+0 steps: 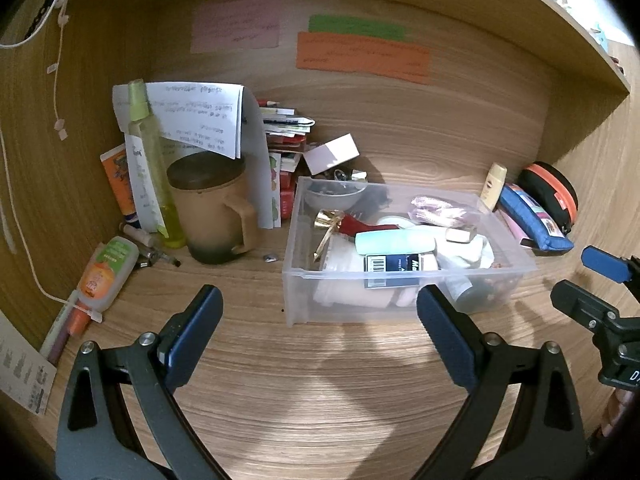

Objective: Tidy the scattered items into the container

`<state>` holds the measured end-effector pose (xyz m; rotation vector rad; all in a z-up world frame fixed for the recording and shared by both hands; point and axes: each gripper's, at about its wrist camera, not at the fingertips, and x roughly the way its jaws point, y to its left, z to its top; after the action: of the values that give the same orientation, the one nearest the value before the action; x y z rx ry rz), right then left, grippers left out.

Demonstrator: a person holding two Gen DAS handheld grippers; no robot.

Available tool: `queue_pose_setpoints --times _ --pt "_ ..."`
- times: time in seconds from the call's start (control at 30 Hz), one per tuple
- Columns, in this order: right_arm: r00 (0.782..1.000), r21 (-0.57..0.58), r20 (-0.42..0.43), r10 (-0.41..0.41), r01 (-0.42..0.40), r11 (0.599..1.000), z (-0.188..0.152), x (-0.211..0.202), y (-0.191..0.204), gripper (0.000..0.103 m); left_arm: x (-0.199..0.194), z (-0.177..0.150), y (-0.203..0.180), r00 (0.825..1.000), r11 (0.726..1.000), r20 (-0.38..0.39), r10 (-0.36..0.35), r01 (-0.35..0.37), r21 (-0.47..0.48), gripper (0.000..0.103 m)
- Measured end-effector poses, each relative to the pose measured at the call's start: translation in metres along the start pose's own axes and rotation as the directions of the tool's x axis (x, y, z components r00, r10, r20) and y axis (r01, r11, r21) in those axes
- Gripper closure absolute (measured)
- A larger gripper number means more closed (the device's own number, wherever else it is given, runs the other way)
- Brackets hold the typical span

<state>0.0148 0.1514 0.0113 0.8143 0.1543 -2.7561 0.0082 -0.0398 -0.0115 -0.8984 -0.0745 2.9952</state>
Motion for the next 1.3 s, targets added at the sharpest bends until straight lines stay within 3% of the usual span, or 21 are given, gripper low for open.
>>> queue_pose_setpoints --times 1.3 --pt "1.000 0.013 0.004 0.005 -0.005 1.000 0.001 -0.002 -0.009 0.018 -0.011 0.002 -0.018 0.999 0.998 0.041 0.002 -0.005 0.057 0.004"
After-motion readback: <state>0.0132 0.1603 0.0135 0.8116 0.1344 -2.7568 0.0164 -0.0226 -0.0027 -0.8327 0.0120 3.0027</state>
